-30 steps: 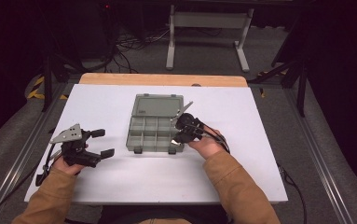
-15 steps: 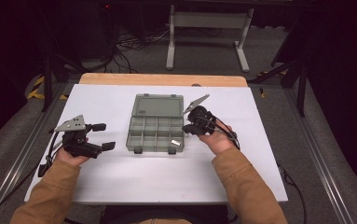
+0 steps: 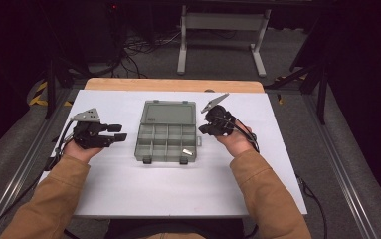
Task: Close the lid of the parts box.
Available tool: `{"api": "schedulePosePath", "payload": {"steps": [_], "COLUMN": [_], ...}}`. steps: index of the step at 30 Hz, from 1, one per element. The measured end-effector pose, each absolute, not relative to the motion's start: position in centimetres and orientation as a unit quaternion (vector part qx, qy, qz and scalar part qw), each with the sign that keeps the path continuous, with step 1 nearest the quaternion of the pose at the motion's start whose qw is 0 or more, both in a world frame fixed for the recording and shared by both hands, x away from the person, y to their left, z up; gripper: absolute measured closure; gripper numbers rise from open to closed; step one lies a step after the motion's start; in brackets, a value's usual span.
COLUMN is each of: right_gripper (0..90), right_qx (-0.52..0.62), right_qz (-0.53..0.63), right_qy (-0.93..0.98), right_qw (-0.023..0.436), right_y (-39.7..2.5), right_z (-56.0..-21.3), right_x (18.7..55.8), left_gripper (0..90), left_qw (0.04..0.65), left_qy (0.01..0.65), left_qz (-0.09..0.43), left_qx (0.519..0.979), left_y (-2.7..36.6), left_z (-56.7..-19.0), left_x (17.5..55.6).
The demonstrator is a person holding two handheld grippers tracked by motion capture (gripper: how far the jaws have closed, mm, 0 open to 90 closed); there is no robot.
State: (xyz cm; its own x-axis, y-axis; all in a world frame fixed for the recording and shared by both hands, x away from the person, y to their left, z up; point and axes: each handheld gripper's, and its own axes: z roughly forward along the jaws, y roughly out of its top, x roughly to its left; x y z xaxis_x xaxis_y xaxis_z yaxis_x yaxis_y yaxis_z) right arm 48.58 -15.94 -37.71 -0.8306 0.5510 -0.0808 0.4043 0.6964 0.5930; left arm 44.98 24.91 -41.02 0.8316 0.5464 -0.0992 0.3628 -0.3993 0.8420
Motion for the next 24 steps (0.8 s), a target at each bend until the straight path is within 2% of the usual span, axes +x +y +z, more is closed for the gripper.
{"api": "schedulePosePath", "payload": {"steps": [6,9,24], "right_gripper": [90.0,90.0,90.0], "right_qx": [0.260,0.263,0.274], "right_qz": [0.285,0.283,0.285], "right_qy": [0.913,0.913,0.907], "right_qw": [0.131,0.131,0.142], "right_y": [-16.0,-16.2,-16.6], "right_z": [-37.9,-38.0,-38.2], "right_x": [49.7,50.3,53.0], "left_gripper": [80.4,89.2,89.9], "left_qw": [0.452,0.436,0.404], "left_qy": [0.286,0.291,0.336], "left_qz": [0.117,0.124,0.134], "left_qx": [0.837,0.842,0.840], "left_y": [24.3,24.0,22.8], "left_z": [-40.7,-40.7,-40.4], "left_x": [46.2,46.9,50.4]}}
